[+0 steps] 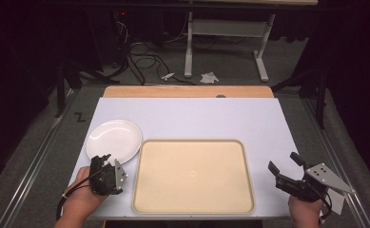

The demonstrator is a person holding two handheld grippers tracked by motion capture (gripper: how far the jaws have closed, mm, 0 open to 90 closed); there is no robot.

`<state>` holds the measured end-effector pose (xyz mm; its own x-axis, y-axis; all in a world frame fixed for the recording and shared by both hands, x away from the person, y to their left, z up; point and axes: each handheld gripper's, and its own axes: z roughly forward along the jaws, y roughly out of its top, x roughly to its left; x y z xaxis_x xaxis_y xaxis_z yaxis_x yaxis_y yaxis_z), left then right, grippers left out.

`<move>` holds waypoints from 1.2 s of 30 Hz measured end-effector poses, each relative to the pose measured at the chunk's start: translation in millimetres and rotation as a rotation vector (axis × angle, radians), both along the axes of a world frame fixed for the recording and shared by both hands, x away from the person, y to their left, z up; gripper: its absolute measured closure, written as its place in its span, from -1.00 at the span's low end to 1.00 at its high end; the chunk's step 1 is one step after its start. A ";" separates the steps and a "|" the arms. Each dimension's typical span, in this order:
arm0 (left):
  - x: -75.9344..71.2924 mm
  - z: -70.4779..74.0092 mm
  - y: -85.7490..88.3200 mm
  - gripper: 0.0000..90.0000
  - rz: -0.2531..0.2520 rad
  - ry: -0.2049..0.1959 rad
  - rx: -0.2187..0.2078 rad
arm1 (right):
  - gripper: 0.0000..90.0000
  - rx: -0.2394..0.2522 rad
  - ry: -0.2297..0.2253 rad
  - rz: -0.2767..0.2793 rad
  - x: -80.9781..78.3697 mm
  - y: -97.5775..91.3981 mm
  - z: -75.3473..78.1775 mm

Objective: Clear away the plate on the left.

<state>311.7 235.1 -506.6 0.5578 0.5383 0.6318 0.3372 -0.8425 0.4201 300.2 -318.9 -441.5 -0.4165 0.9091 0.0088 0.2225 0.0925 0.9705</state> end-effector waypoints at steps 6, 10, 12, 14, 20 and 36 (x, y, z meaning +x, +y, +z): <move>6.9 2.1 5.5 -0.56 -0.034 0.010 0.027 | -0.64 -0.002 0.016 0.015 5.7 3.1 -3.7; 10.5 1.4 7.6 -0.52 -0.017 0.023 0.027 | -0.64 -0.006 0.011 0.015 9.1 2.6 -3.4; 9.6 0.8 7.3 -0.48 -0.024 0.020 0.019 | -0.64 -0.004 0.017 0.020 8.6 3.5 -4.0; 9.3 -1.0 7.5 -0.45 -0.013 0.020 0.020 | -0.64 -0.004 0.005 0.024 6.3 3.8 -1.5; 13.0 -7.1 9.1 -0.38 -0.012 0.042 0.033 | -0.64 0.003 -0.001 0.020 5.3 1.3 -0.8; 20.7 -12.8 9.4 0.18 -0.024 0.030 0.114 | -0.64 -0.009 0.006 0.021 8.4 2.2 -2.7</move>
<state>332.4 244.5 -519.4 0.5893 0.4497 0.6712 0.3271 -0.8924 0.3108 308.6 -316.7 -444.2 -0.4350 0.9004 0.0032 0.2268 0.1061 0.9682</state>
